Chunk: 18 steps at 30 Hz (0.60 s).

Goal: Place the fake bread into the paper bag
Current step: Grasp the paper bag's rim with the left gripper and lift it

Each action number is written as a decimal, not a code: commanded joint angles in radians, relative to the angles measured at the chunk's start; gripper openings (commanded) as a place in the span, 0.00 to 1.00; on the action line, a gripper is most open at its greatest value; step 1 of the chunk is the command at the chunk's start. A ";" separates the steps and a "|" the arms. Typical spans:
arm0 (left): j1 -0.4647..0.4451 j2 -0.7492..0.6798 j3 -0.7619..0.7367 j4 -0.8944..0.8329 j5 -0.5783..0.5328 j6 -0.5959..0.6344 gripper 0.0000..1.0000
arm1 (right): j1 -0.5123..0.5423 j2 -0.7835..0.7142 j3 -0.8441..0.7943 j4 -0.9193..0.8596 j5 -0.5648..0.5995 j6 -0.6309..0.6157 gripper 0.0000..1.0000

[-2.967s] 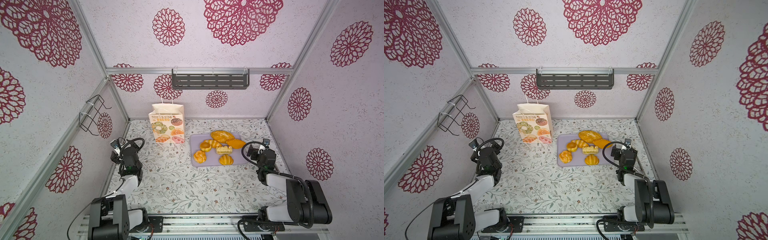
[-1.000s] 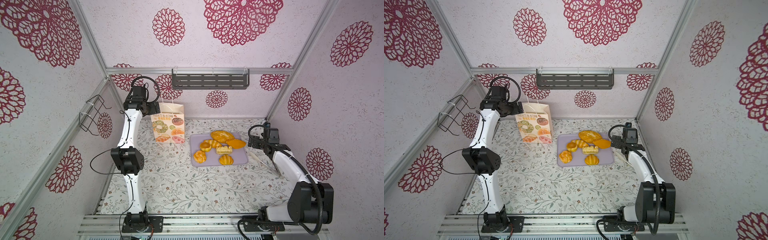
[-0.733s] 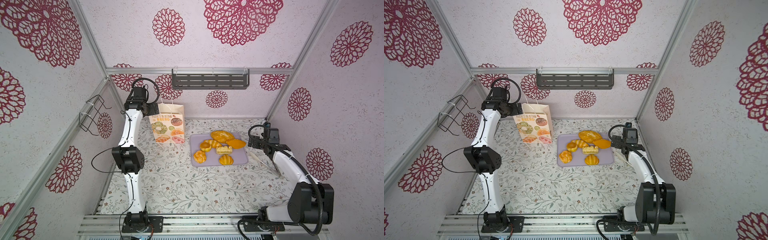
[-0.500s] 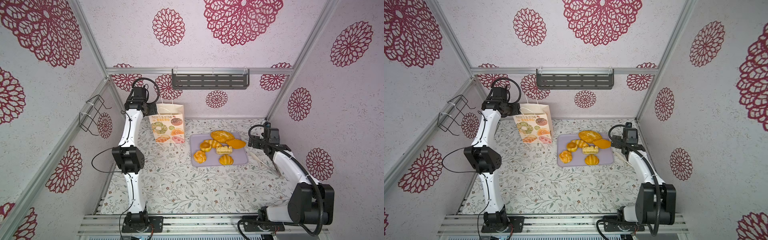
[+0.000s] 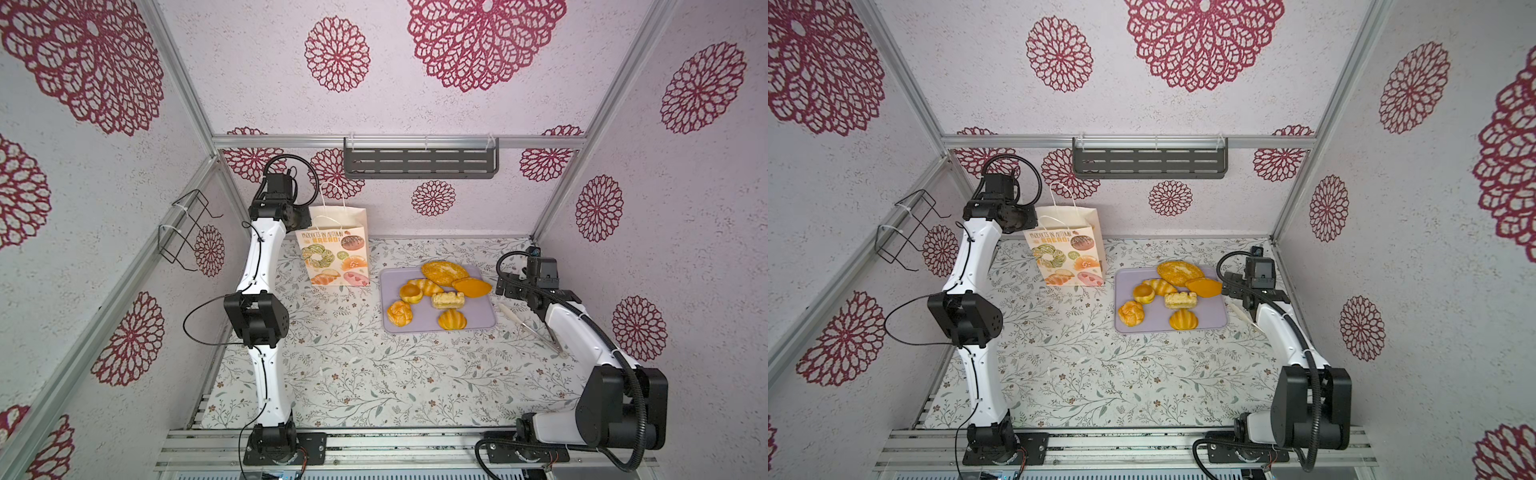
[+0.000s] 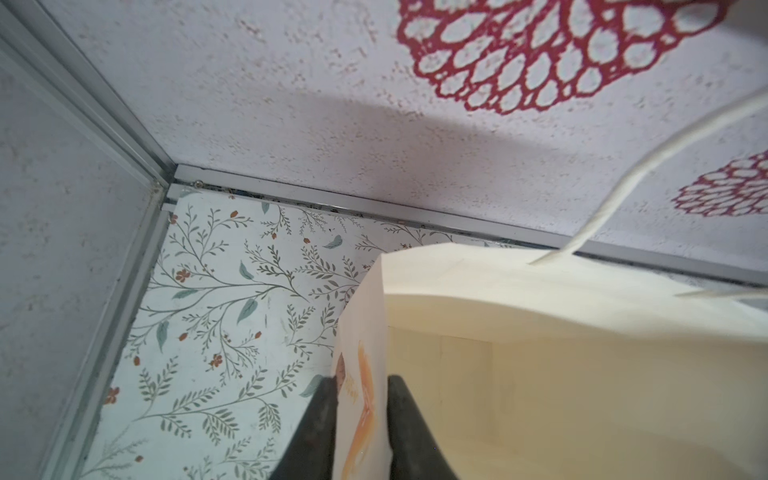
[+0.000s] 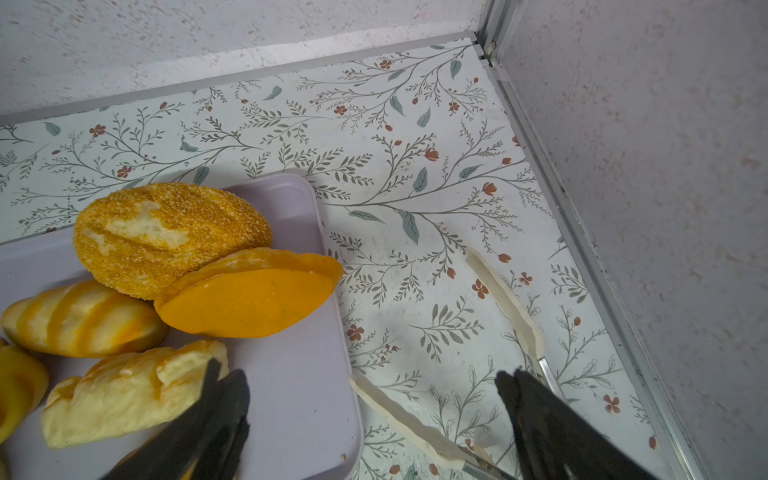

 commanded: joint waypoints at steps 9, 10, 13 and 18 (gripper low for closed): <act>-0.003 -0.042 -0.031 -0.002 0.086 0.010 0.00 | 0.002 -0.032 0.015 -0.008 0.001 0.011 0.99; -0.002 -0.052 -0.041 -0.005 0.093 0.011 0.00 | 0.001 -0.032 0.016 -0.007 0.001 0.010 0.99; 0.006 -0.085 -0.081 -0.006 0.127 0.005 0.00 | -0.001 -0.034 0.025 -0.014 0.005 0.008 0.99; 0.021 -0.131 -0.151 0.004 0.180 -0.011 0.00 | -0.002 -0.048 0.022 -0.012 0.026 0.005 0.99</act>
